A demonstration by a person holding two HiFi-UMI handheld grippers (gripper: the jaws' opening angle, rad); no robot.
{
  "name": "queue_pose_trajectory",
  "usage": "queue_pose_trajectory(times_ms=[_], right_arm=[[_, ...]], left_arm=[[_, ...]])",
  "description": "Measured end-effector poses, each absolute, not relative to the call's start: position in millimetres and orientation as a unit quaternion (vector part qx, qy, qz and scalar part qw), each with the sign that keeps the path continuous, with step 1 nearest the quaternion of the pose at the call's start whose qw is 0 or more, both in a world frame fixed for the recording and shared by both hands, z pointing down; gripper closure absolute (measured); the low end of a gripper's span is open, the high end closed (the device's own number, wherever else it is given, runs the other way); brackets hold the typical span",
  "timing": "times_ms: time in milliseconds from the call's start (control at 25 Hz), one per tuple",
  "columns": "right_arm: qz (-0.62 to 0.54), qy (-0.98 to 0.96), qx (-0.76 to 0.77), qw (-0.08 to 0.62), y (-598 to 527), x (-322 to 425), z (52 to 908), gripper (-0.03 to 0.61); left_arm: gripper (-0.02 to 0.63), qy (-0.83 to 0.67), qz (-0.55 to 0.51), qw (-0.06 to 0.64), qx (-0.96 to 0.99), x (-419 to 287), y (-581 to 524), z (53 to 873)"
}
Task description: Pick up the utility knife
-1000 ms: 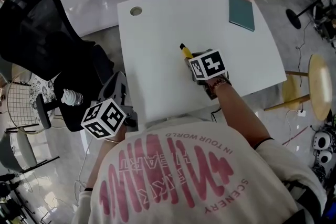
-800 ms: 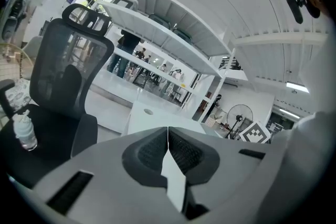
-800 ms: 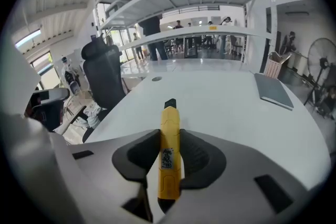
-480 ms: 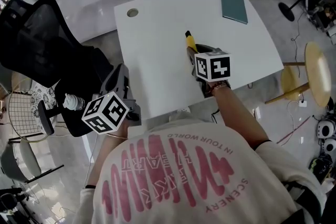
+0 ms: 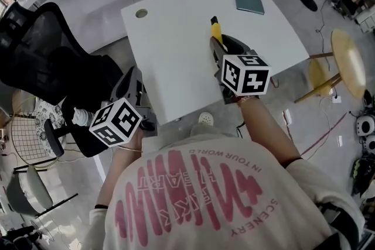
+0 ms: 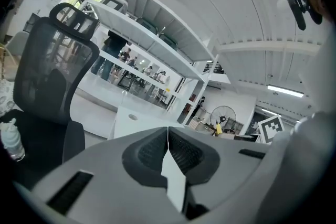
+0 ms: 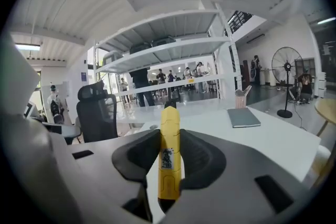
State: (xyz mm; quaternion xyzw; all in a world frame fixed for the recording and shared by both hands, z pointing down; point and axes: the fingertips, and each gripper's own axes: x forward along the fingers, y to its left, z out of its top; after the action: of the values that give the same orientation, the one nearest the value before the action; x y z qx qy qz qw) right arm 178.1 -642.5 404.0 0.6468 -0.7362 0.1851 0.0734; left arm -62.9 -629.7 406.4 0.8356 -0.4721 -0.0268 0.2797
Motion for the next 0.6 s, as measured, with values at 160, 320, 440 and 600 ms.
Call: queue_pose_trajectory(times_ms=[160, 320, 440, 600], right_arm=[[0.164, -0.731, 0.661, 0.048, -608.9, 170.9, 384.7, 0.448], [0.137, -0.724, 0.675, 0.034, -577.4, 161.3, 369.5, 0.448], [0.128, -0.720, 0.682, 0.020, -551.7, 156.7, 361.0, 0.448], [0.120, -0.717, 0.687, -0.001, -518.0, 151.6, 351.0, 0.448]], left_arm=[[0.589, -0.462, -0.034, 0.270, 0.844, -71.0, -605.7, 397.9], [0.589, -0.459, -0.025, 0.262, 0.849, -81.1, -587.8, 394.3], [0.589, -0.455, -0.019, 0.259, 0.852, -83.4, -572.9, 389.9], [0.589, -0.434, -0.032, 0.256, 0.863, -81.1, -550.9, 379.1]])
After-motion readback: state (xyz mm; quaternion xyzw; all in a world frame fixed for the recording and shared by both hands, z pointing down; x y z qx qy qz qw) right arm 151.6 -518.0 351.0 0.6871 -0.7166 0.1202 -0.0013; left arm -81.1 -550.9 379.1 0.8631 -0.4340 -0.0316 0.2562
